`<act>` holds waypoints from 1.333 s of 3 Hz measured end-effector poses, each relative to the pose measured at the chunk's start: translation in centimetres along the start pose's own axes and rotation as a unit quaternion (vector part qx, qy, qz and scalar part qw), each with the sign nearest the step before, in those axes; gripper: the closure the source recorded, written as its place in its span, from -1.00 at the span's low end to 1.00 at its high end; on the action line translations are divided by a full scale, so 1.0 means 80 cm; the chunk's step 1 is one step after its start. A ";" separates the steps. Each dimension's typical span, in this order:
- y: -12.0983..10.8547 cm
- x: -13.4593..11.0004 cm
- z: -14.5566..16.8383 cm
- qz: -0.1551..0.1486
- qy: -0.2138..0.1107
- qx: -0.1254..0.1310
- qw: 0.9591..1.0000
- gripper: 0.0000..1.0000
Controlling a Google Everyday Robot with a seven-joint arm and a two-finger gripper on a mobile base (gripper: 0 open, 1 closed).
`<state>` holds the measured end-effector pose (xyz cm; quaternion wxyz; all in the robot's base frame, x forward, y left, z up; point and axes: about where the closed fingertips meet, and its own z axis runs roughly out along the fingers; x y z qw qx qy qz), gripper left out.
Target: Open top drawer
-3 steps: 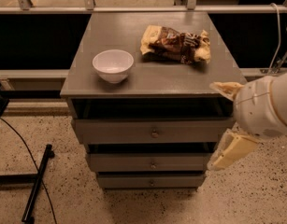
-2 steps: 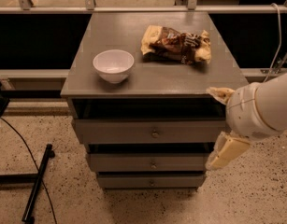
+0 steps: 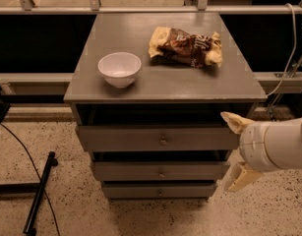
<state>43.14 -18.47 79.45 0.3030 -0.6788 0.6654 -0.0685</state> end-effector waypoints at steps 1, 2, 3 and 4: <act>-0.006 0.001 -0.001 -0.017 0.002 0.011 1.000 -1.00; -0.011 0.005 0.009 -0.022 0.005 0.006 1.000 -1.00; -0.003 0.012 0.052 -0.038 -0.022 -0.006 0.999 -1.00; 0.015 0.029 0.108 -0.057 -0.037 -0.020 0.997 -1.00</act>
Offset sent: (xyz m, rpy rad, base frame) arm 0.0228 -0.0063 -0.0127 -0.0456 -0.0159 0.0360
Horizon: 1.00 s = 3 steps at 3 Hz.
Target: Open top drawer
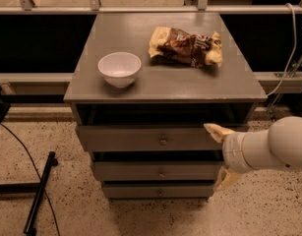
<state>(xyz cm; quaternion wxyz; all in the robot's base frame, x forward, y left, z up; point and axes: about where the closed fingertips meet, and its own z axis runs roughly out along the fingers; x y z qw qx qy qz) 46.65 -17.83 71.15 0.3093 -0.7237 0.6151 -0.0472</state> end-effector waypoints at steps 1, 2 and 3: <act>-0.001 0.012 0.044 -0.024 -0.004 0.000 1.000 -1.00; -0.021 0.019 0.073 -0.049 -0.005 0.012 0.999 -1.00; -0.042 0.018 0.094 -0.063 -0.005 0.017 0.998 -1.00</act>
Offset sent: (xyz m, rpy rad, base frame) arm 0.0584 0.0124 -0.0540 -0.0351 -0.0923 0.1019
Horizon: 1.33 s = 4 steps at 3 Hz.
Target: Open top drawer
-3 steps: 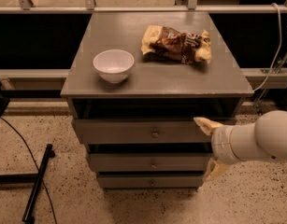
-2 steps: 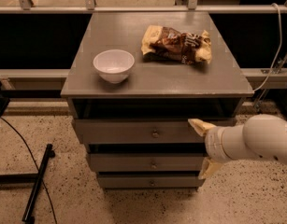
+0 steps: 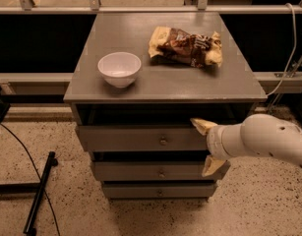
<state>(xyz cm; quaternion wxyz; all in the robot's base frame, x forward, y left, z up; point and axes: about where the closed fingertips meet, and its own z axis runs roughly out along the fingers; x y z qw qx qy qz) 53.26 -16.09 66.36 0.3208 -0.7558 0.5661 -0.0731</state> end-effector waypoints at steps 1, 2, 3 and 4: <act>-0.020 0.012 0.010 0.008 -0.002 -0.010 1.000 -1.00; -0.029 0.029 0.026 0.027 -0.001 -0.027 0.999 -1.00; -0.031 0.040 0.041 0.042 0.005 -0.048 0.998 -0.96; -0.028 0.043 0.047 0.050 0.008 -0.060 0.997 -0.60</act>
Offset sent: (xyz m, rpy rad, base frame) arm 0.0580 -0.0198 -0.0203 0.0155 0.1280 -0.0639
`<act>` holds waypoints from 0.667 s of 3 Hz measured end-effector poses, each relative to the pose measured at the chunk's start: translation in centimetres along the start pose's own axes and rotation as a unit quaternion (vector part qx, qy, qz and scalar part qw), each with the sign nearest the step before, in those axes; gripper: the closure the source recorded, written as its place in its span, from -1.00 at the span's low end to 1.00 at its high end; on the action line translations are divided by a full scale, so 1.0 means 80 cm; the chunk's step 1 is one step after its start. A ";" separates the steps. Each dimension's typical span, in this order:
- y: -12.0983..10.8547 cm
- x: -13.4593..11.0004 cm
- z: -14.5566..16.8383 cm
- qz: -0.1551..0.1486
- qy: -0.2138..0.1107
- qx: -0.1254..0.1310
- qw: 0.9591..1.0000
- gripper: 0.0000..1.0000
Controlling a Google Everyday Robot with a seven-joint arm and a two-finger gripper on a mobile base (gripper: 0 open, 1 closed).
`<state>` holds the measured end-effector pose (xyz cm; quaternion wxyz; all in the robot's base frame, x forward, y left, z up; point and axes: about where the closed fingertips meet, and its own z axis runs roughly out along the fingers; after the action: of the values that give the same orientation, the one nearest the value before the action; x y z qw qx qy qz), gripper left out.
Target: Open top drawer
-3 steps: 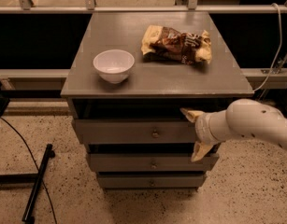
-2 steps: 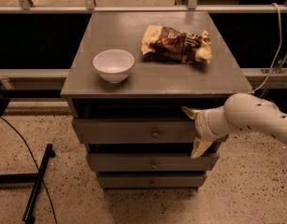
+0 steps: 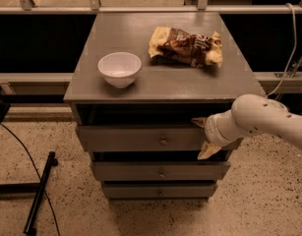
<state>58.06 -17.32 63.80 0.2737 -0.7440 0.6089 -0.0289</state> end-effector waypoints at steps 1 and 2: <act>0.009 -0.001 -0.001 0.004 -0.002 -0.011 1.000 -0.34; 0.027 -0.012 -0.017 -0.003 -0.008 -0.022 1.000 -0.40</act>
Offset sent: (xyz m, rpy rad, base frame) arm -0.0515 0.0009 0.0176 0.0020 0.0521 0.0513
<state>55.41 -17.19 64.25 0.2626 -0.7516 0.6050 -0.0101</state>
